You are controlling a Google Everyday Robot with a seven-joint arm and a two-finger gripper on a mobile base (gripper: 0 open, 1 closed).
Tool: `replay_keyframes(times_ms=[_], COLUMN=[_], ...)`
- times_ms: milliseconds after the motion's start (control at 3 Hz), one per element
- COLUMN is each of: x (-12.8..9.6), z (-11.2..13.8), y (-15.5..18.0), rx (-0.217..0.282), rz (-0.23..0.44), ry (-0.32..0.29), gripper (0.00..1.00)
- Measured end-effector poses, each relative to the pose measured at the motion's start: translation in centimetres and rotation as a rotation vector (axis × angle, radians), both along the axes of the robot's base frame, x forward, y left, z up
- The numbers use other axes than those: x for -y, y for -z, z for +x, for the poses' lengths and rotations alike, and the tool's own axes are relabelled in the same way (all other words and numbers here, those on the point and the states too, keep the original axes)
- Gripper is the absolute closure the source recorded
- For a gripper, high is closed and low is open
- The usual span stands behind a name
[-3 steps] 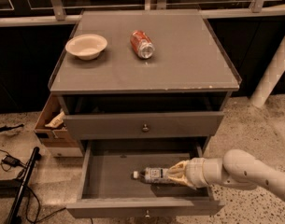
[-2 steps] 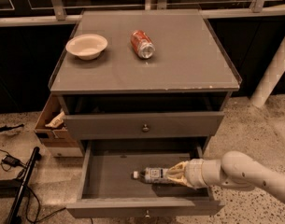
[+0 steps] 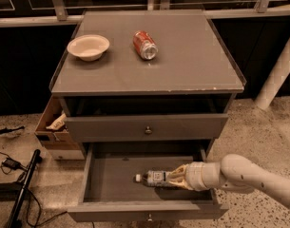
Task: Pick blue plastic bottle from middle drawer and place on counter
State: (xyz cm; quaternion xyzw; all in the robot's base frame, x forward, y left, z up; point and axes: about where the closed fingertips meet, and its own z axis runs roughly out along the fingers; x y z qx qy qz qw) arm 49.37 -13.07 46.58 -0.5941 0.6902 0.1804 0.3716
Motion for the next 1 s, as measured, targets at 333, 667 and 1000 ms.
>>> replay_keyframes(times_ms=[333, 667, 1000], x=[-0.3, -0.6, -1.2], z=[0.4, 0.8, 1.8], y=[0.9, 2.2, 4.3], rx=[0.003, 0.01, 0.009], rz=[-0.004, 0.001, 0.017], ry=[-0.012, -0.023, -0.034], gripper=[0.4, 0.41, 0.4])
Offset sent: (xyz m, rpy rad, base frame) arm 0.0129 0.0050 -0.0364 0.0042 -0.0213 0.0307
